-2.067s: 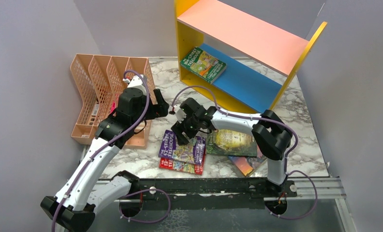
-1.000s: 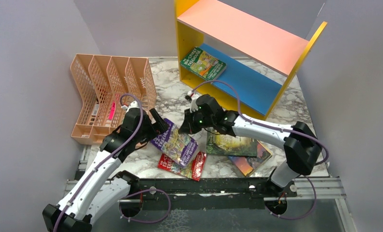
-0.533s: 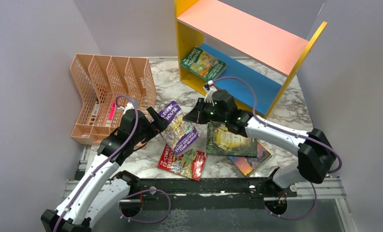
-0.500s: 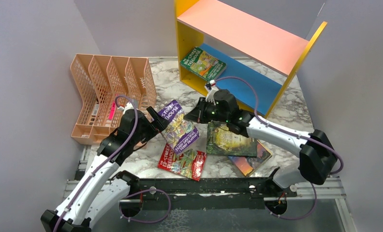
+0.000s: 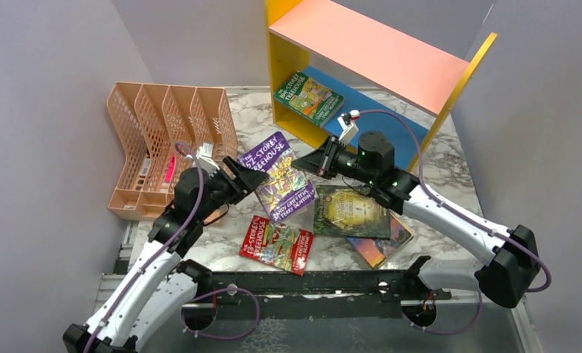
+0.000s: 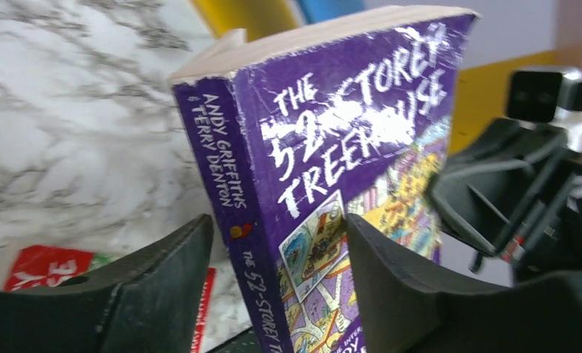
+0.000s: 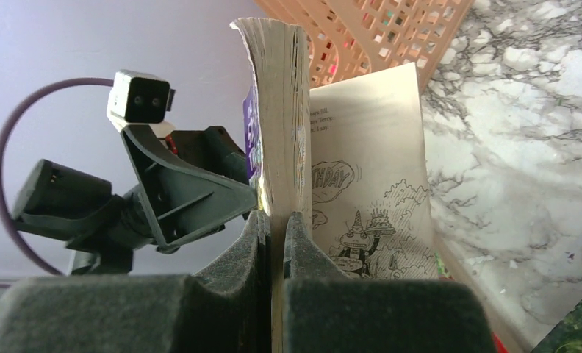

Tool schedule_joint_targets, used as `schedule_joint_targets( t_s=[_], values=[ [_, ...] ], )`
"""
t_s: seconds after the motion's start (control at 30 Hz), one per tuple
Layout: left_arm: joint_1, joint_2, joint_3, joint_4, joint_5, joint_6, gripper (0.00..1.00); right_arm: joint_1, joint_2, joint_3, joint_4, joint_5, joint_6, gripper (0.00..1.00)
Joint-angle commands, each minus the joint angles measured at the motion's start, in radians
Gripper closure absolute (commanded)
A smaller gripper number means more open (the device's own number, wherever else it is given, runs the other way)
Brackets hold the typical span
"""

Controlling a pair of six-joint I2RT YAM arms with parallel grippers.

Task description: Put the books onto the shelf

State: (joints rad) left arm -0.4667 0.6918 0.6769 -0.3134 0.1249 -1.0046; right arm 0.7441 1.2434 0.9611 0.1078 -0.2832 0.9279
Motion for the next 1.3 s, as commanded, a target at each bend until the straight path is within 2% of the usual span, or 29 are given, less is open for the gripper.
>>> schedule_joint_targets(
  t_s=[0.0, 0.2, 0.27, 0.33, 0.4, 0.47, 0.5, 0.57, 0.63, 0.73, 0.9, 1.13, 1.27],
  values=[
    [0.002, -0.082, -0.075, 0.216, 0.177, -0.079, 0.4, 0.001, -0.068, 0.001, 0.075, -0.051, 0.088, 0.99],
    [0.002, -0.178, -0.128, 0.329, 0.231, -0.102, 0.62, 0.002, -0.076, 0.009, 0.046, -0.039, 0.078, 0.99],
    [0.002, -0.196, -0.13, 0.353, 0.229, -0.099, 0.77, 0.001, -0.076, 0.008, 0.035, -0.042, 0.053, 0.99],
    [0.002, -0.189, -0.118, 0.358, 0.226, -0.107, 1.0, 0.002, -0.084, 0.01, 0.0, -0.048, 0.025, 0.96],
    [0.002, -0.167, -0.086, 0.368, 0.236, -0.104, 1.0, 0.002, -0.107, 0.001, -0.015, -0.055, -0.012, 0.73],
    [0.002, -0.131, -0.037, 0.355, 0.247, -0.085, 1.0, 0.001, -0.136, -0.014, -0.033, -0.046, -0.047, 0.43],
    [0.002, -0.107, 0.0, 0.334, 0.248, -0.068, 1.0, 0.001, -0.153, -0.024, -0.037, -0.04, -0.059, 0.31],
    [0.002, -0.047, 0.075, 0.315, 0.265, -0.042, 1.0, 0.003, -0.185, -0.044, -0.039, -0.02, -0.069, 0.17],
    [0.002, 0.012, 0.147, 0.29, 0.286, -0.037, 1.0, 0.001, -0.213, -0.061, -0.04, -0.006, -0.065, 0.08],
    [0.002, 0.093, 0.235, 0.304, 0.311, -0.054, 1.0, 0.001, -0.242, -0.078, -0.043, 0.002, -0.039, 0.02],
    [0.007, 0.199, 0.361, 0.376, 0.371, -0.095, 1.0, 0.002, -0.285, -0.124, 0.004, 0.058, 0.076, 0.0],
    [0.05, 0.291, 0.459, 0.516, 0.478, -0.22, 1.0, 0.001, -0.342, -0.261, 0.16, 0.126, 0.306, 0.0],
    [0.059, 0.306, 0.449, 0.621, 0.51, -0.303, 1.0, 0.002, -0.341, -0.331, 0.36, 0.094, 0.423, 0.0]
  ],
)
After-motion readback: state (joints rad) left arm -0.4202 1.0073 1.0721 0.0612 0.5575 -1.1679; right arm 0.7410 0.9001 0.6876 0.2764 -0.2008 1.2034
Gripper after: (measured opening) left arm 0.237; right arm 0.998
